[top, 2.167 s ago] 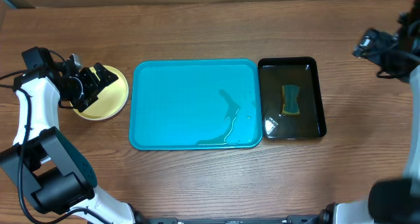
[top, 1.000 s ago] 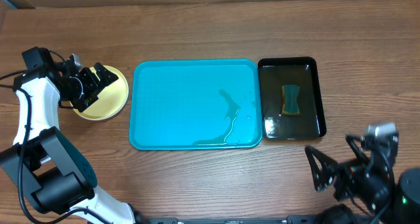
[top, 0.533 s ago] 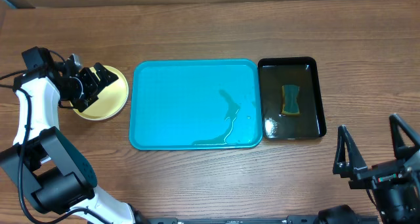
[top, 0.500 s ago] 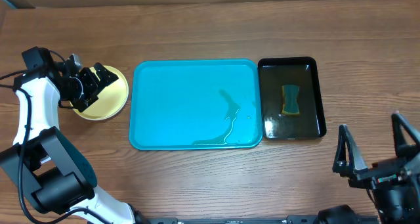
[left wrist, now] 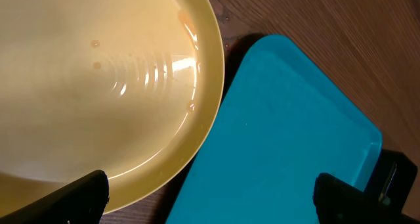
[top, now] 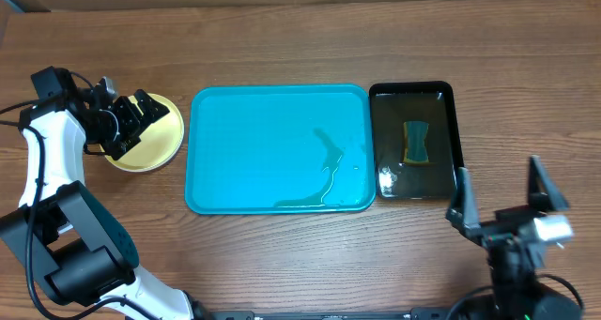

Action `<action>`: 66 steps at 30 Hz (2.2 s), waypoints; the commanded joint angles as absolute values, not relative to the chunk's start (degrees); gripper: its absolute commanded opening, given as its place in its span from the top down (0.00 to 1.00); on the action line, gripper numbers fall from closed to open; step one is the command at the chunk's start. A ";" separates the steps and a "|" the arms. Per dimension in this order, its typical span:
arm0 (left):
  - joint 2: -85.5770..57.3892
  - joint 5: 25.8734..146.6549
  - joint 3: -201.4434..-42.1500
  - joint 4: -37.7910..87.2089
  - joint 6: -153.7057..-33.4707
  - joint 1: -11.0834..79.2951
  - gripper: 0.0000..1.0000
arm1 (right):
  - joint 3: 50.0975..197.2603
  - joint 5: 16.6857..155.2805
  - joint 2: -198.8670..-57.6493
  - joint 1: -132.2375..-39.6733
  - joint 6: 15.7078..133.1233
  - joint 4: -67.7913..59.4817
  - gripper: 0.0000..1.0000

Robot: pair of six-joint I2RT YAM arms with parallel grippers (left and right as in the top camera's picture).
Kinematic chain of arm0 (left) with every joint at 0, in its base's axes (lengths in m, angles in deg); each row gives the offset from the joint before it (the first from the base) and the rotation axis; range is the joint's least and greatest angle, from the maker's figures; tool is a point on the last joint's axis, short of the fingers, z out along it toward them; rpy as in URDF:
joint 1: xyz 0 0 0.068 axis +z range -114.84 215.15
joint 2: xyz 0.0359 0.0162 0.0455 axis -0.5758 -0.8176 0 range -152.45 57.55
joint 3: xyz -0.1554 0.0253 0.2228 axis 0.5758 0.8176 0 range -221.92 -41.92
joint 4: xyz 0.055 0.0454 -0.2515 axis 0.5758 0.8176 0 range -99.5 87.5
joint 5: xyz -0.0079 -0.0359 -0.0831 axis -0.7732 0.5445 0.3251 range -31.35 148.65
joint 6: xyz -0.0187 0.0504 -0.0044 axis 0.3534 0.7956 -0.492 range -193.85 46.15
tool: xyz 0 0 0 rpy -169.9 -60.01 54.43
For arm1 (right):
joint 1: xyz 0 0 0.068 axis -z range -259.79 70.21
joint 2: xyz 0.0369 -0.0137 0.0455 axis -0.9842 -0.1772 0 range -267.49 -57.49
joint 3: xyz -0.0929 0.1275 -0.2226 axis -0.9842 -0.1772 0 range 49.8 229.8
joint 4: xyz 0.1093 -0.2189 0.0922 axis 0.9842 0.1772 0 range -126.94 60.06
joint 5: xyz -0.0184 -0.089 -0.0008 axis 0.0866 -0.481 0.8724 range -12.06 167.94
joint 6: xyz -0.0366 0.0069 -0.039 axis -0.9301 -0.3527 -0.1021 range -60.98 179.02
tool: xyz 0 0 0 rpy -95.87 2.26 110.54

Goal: Clean dirty plates on tray and stack at the side

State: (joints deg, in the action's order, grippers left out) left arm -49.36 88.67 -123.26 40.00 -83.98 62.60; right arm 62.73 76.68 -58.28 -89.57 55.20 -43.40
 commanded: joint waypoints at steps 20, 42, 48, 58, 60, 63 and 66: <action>-48.07 89.56 -123.17 39.91 -83.72 62.49 0.00 | 50.25 79.70 -57.65 -81.99 54.44 -35.88 0.00; -48.07 89.54 -123.17 39.91 -83.72 62.49 0.00 | 50.25 82.32 -57.65 -81.92 57.67 -32.51 0.00; -48.07 89.54 -123.17 39.91 -83.72 62.49 0.00 | 50.25 82.32 -57.65 -81.92 57.70 -32.51 0.00; -48.07 89.54 -123.15 39.91 -83.70 62.49 0.00 | 50.25 82.32 -57.65 -81.92 57.70 -32.51 0.00; -48.07 89.54 -123.15 39.91 -83.72 62.51 0.00 | 50.25 82.32 -57.65 -81.92 57.70 -32.51 0.00; -47.90 88.60 -123.15 39.91 -83.72 62.60 0.00 | 50.25 82.32 -57.65 -81.92 57.70 -32.51 0.00; -46.26 84.60 -123.15 39.93 -83.70 62.55 0.00 | 50.25 82.32 -57.65 -81.92 57.70 -32.51 0.00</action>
